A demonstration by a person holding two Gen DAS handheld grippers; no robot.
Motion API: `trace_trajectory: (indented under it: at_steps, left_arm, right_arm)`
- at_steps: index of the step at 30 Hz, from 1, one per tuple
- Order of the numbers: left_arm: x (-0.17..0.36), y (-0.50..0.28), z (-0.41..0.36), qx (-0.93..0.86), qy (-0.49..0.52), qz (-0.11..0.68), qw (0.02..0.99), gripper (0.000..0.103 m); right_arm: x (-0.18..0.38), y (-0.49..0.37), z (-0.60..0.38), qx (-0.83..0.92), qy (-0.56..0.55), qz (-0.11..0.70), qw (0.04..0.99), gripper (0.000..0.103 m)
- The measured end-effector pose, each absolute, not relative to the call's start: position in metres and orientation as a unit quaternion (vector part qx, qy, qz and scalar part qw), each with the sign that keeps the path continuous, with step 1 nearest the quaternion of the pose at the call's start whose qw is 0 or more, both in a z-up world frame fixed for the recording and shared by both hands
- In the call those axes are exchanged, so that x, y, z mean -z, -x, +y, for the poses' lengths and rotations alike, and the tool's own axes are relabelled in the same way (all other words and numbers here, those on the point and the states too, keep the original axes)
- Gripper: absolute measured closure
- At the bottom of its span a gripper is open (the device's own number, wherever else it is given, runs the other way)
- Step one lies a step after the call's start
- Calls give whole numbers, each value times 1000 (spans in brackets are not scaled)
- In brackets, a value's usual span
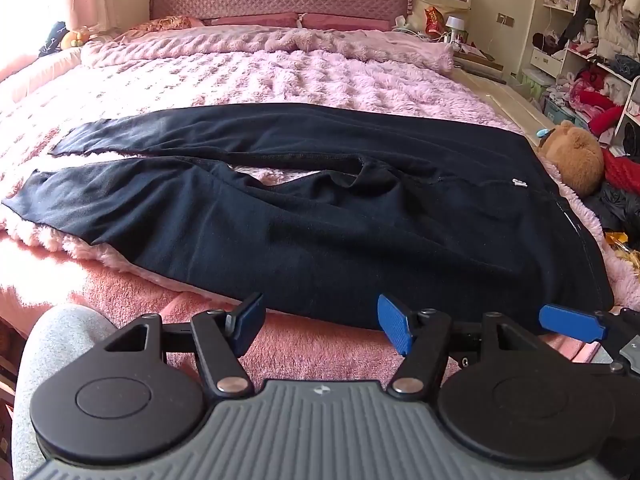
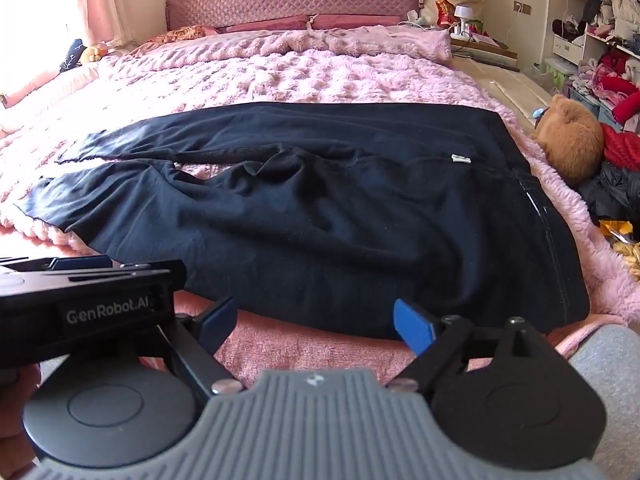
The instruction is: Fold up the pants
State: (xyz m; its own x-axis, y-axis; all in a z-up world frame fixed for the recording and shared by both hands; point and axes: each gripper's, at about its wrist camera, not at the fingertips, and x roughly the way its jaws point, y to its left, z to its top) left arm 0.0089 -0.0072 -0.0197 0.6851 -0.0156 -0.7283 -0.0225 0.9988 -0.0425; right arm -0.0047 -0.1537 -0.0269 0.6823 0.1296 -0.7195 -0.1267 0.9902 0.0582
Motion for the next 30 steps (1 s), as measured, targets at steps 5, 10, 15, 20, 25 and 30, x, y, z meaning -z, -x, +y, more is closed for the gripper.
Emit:
trace_trajectory:
  at_steps: [5,10,15,20,25,30]
  left_arm:
    - [22,-7,-9,-3,28,396,918,28]
    - [25,-9,-7,1,29,401,915,27]
    - [28,-10,-4,3,34,405,914,27]
    - [29,-9,-5,1,33,402,915,27]
    - [29,-9,-5,1,32,402,915,27]
    - [29,-10,-2,4,40,408,912,27]
  right_arm:
    - [28,4,-154,-68,2,392,917,21]
    - [31,3,-154,-69,-1,397,915,21]
    - [32,2,-154,-67,0,398,915,21]
    - [32,3,-153,-67,4,397,916,21]
    - [33,3,-151,-66,12,395,916,21]
    - [33,3,-151,-66,11,395,916,21]
